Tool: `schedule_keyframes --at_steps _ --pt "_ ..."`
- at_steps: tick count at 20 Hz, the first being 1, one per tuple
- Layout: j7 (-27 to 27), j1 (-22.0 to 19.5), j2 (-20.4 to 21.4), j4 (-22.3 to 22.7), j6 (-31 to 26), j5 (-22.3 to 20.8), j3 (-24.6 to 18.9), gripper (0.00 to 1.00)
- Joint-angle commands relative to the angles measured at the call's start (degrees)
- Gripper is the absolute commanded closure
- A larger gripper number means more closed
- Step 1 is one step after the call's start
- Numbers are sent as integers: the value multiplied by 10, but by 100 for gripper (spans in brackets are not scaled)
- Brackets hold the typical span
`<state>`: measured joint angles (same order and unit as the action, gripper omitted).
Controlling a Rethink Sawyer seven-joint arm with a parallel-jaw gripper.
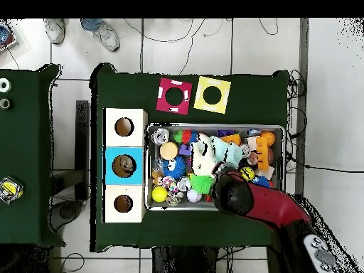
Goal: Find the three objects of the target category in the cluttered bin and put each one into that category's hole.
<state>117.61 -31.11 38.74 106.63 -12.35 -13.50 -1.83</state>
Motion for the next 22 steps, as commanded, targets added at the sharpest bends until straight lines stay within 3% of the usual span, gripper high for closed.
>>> schedule_keyframes --at_steps 1,5,14,22 --pt "-104 -50 140 28 -177 5 -84 100" --pt "-118 -72 144 16 -198 -10 -100 100" --pt "-95 -114 75 22 -87 -73 -131 100" --pt "-148 -182 28 -26 -98 -130 -208 100"
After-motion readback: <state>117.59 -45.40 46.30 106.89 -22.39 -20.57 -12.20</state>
